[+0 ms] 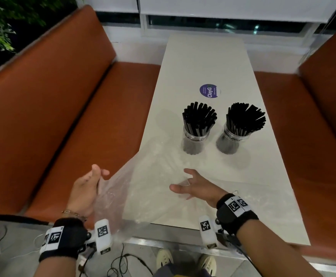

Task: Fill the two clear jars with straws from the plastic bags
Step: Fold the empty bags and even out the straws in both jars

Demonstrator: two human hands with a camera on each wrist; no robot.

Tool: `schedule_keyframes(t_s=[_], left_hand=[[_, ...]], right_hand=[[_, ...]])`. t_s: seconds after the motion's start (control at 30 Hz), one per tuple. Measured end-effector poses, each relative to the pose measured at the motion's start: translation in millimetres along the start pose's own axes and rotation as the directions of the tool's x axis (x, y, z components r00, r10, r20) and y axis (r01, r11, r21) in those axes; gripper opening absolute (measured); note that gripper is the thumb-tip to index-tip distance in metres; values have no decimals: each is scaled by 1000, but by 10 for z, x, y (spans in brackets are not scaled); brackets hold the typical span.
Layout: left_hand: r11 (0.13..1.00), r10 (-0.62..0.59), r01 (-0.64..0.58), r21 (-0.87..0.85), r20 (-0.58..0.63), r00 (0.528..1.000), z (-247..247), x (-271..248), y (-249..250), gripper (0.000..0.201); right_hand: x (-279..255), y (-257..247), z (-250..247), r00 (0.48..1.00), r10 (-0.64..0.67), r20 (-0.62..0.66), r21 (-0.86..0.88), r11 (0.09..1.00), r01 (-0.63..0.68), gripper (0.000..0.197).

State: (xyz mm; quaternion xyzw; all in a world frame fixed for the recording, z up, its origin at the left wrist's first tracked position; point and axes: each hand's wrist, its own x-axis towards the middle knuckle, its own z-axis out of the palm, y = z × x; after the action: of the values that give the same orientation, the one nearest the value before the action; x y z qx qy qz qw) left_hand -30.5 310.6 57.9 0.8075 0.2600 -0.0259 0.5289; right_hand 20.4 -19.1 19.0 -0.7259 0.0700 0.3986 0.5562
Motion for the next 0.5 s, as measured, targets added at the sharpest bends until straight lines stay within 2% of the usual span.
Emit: schedule_keyframes(t_s=[0.07, 0.13, 0.17, 0.27, 0.3, 0.33, 0.37, 0.43, 0.5], left_hand=[[996, 45, -47, 76, 33, 998, -69, -99, 162, 76], [992, 72, -78, 100, 60, 996, -113, -127, 234, 77], [993, 69, -75, 88, 68, 995, -131, -112, 225, 74], [995, 67, -74, 70, 86, 994, -100, -122, 256, 73], [998, 56, -58, 35, 61, 997, -73, -116, 264, 71], [999, 35, -35, -16, -4, 999, -54, -98, 266, 69], [998, 10, -16, -57, -103, 995, -38, -66, 254, 66], [995, -19, -11, -101, -297, 955, -14, 1, 209, 63], [996, 9, -42, -80, -384, 923, 28, 62, 136, 65]], right_hand=[[37, -24, 14, 999, -6, 36, -41, 999, 7, 117], [62, -52, 23, 998, -50, 42, -38, 998, 52, 109], [58, -70, 30, 995, -94, 39, -19, 995, 95, 94], [-9, -116, 41, 972, -235, 2, 36, 971, 235, 33], [-52, -124, 22, 965, -260, -23, 44, 964, 261, 18], [-94, -122, -10, 960, -273, -57, 50, 960, 276, 13], [-131, -104, -62, 956, -278, -95, 53, 957, 284, 19], [-207, -44, -174, 954, -261, -149, 76, 959, 274, 30], [-292, 22, -248, 957, -248, -153, 109, 958, 265, 36]])
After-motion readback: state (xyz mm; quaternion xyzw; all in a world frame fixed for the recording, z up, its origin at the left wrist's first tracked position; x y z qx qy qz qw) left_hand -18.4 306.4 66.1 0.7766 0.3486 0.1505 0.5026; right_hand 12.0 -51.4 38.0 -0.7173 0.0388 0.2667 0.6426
